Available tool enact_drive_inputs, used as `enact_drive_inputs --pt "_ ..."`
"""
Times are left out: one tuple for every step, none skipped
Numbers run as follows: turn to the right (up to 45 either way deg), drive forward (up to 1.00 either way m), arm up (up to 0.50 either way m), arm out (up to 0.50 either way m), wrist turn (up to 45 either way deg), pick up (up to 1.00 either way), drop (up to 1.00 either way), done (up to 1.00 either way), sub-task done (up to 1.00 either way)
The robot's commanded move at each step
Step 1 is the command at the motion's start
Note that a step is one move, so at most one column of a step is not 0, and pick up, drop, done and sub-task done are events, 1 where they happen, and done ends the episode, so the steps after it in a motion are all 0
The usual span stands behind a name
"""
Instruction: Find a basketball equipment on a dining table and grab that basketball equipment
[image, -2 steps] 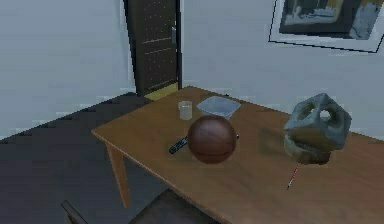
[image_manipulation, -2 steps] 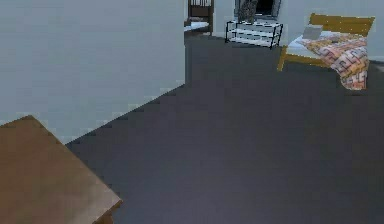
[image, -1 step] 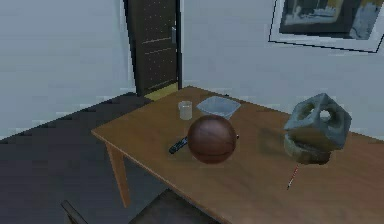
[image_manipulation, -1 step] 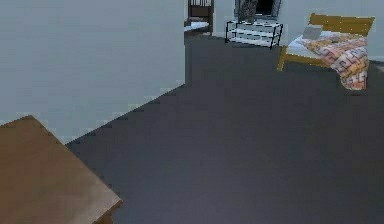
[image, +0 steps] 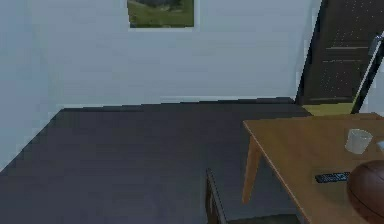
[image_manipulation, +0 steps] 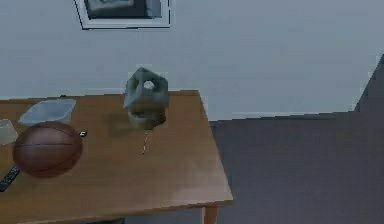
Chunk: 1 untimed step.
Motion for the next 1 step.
enact_drive_inputs --pt "-33.0 0.00 0.00 0.00 0.0 0.00 0.00 0.00 0.00"
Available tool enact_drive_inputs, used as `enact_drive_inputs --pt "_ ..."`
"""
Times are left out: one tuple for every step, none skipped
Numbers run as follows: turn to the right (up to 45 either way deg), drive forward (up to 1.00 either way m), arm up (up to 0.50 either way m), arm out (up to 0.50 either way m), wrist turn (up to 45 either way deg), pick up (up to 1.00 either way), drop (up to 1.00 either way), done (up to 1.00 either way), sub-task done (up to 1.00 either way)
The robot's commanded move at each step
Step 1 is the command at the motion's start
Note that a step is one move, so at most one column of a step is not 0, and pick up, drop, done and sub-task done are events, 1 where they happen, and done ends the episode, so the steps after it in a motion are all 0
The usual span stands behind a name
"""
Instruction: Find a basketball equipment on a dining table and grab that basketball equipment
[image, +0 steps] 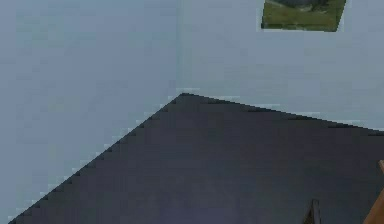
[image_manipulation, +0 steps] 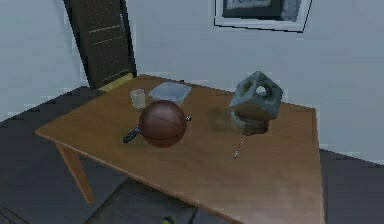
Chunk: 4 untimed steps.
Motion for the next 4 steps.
enact_drive_inputs --pt "0.0 0.00 0.50 0.00 0.0 0.00 0.00 0.00 0.00" --pt "0.0 0.00 0.38 0.00 0.0 0.00 0.00 0.00 0.00" --pt "0.0 0.00 0.00 0.42 0.0 0.00 0.00 0.00 0.00" --pt "0.0 0.00 0.00 0.00 45.0 0.00 0.00 0.00 0.00"
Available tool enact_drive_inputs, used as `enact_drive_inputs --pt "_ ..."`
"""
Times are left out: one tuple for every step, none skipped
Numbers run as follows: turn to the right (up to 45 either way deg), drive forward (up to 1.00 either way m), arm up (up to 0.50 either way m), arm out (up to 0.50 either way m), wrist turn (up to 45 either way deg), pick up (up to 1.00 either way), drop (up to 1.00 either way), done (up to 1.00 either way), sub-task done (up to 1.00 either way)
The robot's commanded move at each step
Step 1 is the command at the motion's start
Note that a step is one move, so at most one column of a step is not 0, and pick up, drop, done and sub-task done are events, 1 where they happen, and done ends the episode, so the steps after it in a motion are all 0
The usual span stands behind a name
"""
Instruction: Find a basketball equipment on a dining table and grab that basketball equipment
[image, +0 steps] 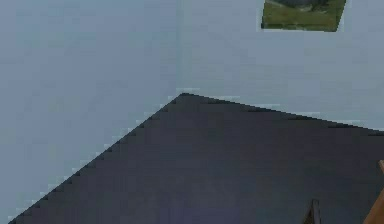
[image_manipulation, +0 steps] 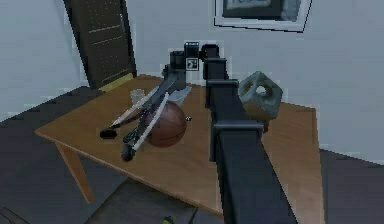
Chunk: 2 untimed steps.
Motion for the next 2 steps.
enact_drive_inputs --pt "0.0 0.00 0.00 0.00 45.0 0.00 0.00 0.00 0.00" --pt "0.0 0.00 0.00 0.00 45.0 0.00 0.00 0.00 0.00"
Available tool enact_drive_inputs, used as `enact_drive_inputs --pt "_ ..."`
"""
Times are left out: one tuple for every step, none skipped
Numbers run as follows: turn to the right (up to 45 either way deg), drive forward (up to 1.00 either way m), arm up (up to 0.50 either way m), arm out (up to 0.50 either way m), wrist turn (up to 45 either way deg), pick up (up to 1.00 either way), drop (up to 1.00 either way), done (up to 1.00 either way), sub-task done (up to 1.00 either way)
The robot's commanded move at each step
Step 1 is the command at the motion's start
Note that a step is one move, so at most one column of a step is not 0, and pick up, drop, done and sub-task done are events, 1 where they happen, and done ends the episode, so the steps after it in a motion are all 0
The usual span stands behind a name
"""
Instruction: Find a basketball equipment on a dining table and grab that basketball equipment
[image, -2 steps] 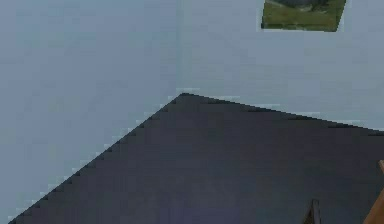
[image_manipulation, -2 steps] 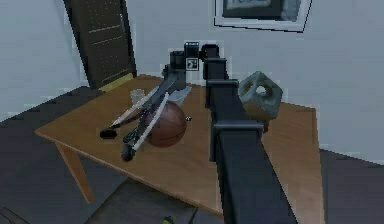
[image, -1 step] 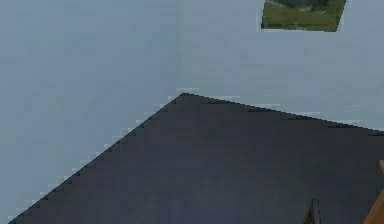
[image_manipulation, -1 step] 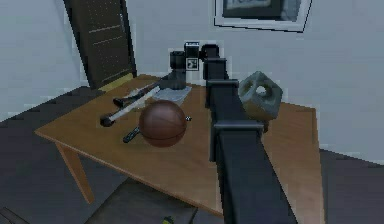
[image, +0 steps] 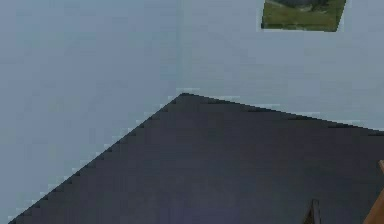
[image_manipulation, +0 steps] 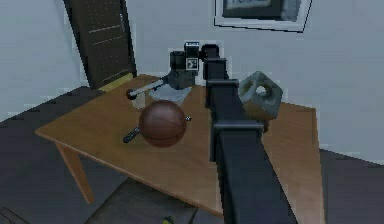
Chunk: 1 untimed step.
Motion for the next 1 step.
enact_drive_inputs --pt "0.0 0.00 0.00 0.00 15.0 0.00 0.00 0.00 0.00"
